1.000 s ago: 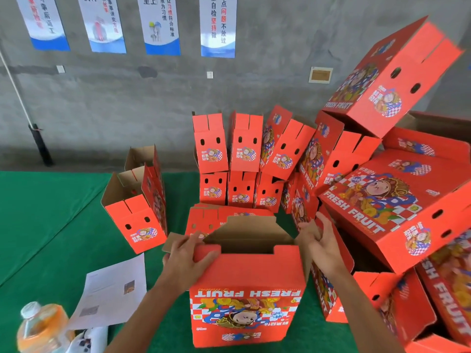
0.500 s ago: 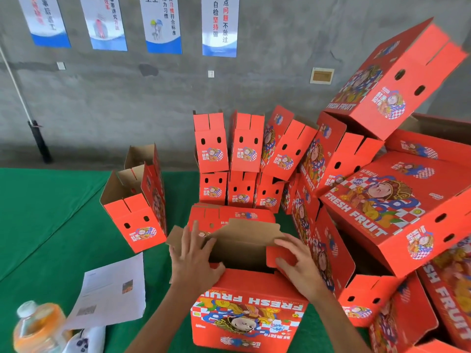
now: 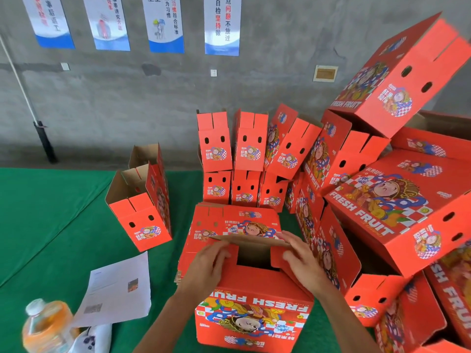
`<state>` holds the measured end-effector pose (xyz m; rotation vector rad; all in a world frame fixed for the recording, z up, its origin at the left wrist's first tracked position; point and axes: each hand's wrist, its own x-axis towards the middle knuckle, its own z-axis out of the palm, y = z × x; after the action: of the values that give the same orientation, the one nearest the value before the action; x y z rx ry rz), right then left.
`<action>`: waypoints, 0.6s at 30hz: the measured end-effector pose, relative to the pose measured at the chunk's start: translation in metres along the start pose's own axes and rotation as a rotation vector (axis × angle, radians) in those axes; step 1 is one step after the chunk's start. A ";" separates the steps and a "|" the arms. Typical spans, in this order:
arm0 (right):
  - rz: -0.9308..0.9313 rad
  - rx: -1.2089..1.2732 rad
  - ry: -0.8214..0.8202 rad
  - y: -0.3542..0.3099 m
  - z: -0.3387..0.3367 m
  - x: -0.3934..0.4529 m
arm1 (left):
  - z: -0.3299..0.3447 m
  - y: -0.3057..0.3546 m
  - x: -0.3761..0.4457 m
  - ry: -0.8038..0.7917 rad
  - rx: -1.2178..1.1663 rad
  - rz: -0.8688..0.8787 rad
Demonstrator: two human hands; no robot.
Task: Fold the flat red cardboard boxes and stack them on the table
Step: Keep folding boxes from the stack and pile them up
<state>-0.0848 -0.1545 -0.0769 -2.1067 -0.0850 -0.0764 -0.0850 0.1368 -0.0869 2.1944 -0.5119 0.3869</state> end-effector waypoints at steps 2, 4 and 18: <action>0.098 0.151 0.008 -0.003 0.000 -0.001 | 0.000 0.002 0.004 0.040 -0.171 -0.177; 0.072 0.098 0.013 -0.002 0.000 -0.002 | 0.000 0.003 0.006 0.096 -0.253 -0.259; -0.034 -0.610 0.001 -0.004 0.013 0.009 | 0.015 0.017 0.033 -0.324 0.536 -0.488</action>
<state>-0.0761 -0.1411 -0.0798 -2.7145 -0.1065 -0.1370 -0.0629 0.1073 -0.0704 2.8202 -0.0165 -0.1176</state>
